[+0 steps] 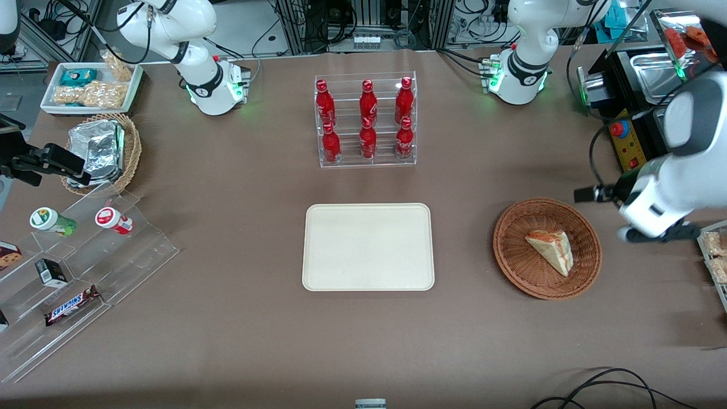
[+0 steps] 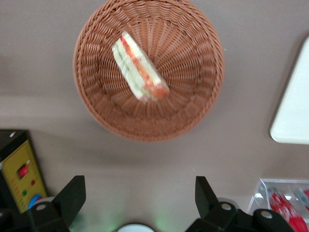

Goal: Place sandwich from basket to tray
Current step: 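Move the left gripper over the sandwich in the wicker basket, then lower the left gripper and close it on the wrapped sandwich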

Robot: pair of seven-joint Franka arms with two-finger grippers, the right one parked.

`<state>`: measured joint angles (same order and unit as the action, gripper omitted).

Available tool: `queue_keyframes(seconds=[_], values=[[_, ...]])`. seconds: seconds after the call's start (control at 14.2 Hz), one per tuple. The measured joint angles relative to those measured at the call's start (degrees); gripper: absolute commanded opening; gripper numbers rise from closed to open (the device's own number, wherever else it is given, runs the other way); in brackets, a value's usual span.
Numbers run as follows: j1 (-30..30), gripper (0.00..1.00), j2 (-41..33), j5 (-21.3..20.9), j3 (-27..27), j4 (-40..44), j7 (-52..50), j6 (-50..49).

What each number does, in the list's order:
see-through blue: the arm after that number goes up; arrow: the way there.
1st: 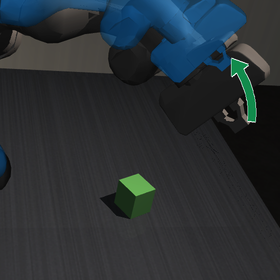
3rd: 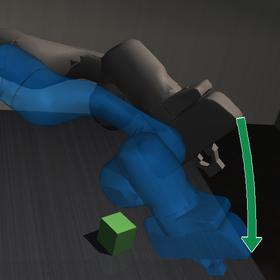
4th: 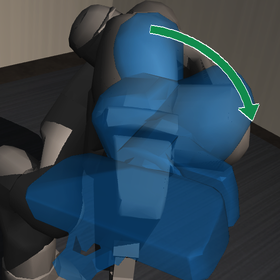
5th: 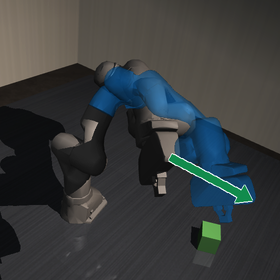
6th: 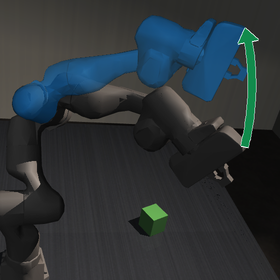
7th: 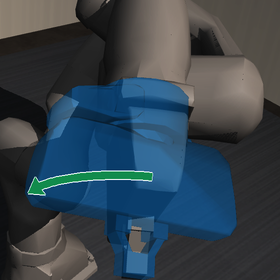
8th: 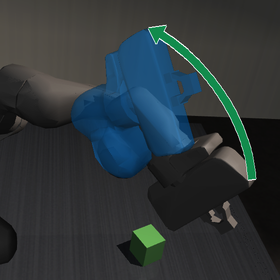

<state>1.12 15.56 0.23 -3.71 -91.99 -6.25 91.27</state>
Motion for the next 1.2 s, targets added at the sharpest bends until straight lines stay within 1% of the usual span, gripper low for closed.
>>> queue_keyframes(seconds=[0.14,0.28,0.56,0.78,0.85,0.92,0.99,1.06,1.13,1.2], values=[[0.02,1.00,1.69,-0.06,0.09,-4.58,-2.48,7.21],[0.01,1.00,3.29,-0.24,0.14,-7.55,-9.51,12.88],[-0.04,1.00,6.37,-2.86,0.13,-8.35,-23.47,18.60],[-0.11,1.00,8.41,-3.23,0.08,-9.77,-32.14,23.77],[-0.09,1.00,8.87,-3.23,0.08,-11.17,-33.97,26.44],[-0.07,0.98,9.19,-3.23,0.10,-13.07,-35.77,29.73],[-0.05,0.70,9.40,-3.22,0.11,-15.25,-37.96,33.40],[-0.03,0.22,9.59,-3.19,0.13,-17.24,-40.74,36.72],[-0.02,0.04,9.76,-3.19,0.14,-18.69,-43.73,38.78],[-0.02,0.01,9.92,-3.20,0.14,-19.55,-45.77,39.69]])
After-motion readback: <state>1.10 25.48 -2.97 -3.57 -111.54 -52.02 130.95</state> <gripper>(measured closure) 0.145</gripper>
